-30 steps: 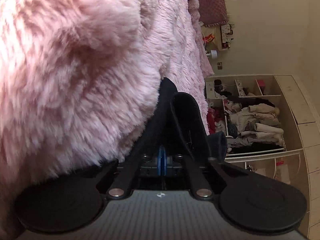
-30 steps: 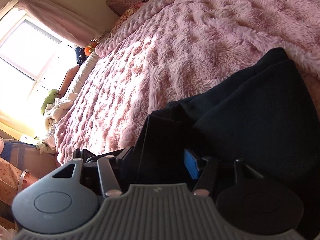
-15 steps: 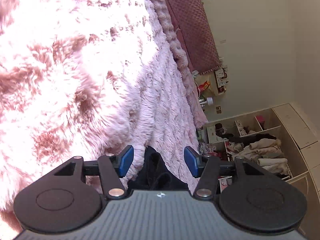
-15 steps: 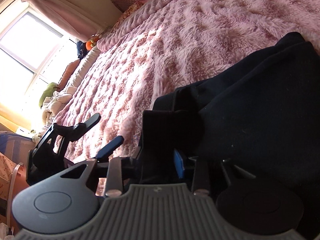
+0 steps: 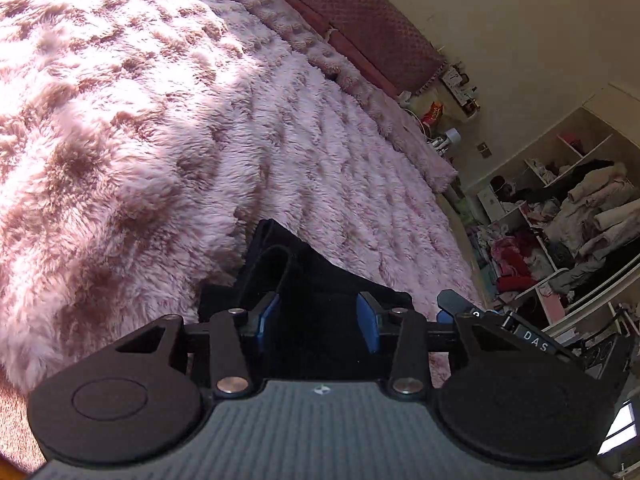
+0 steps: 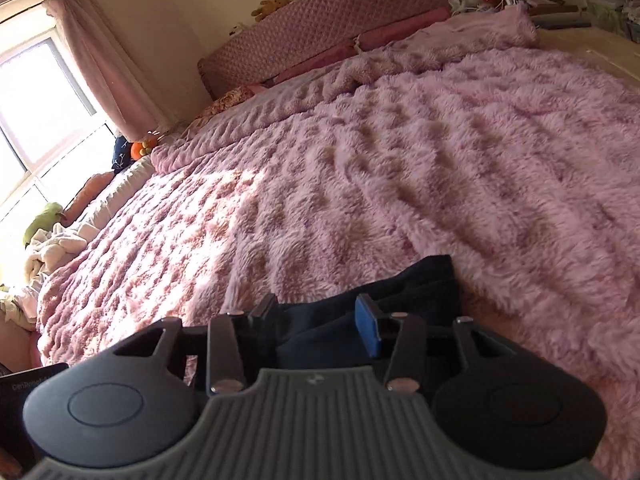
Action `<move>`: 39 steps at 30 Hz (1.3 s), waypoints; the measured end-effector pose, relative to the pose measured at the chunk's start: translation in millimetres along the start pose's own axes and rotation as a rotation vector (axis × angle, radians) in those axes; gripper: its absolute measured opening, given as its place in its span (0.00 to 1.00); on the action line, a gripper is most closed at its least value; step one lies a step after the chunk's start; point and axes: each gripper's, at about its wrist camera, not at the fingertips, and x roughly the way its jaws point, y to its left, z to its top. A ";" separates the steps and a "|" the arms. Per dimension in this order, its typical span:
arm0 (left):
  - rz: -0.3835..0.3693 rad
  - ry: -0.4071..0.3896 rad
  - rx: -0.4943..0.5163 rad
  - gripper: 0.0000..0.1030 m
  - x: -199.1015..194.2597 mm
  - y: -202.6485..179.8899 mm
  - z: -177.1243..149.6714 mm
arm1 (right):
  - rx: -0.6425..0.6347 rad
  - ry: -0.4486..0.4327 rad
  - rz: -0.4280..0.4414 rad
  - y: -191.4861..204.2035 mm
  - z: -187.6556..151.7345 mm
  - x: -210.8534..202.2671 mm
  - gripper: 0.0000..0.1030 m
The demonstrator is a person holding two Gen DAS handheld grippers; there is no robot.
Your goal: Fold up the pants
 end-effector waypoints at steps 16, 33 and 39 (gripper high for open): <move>0.180 -0.124 0.155 0.06 10.1 -3.7 -60.1 | 0.075 0.126 -0.090 -76.6 -2.0 87.6 0.00; -0.087 -0.029 -0.008 0.54 -66.5 24.2 -52.8 | 0.079 0.299 0.219 -78.8 -62.2 -73.1 0.54; -0.093 0.105 -0.111 0.80 -45.6 57.9 -53.3 | 0.330 0.394 0.253 -117.3 -82.6 -62.2 0.63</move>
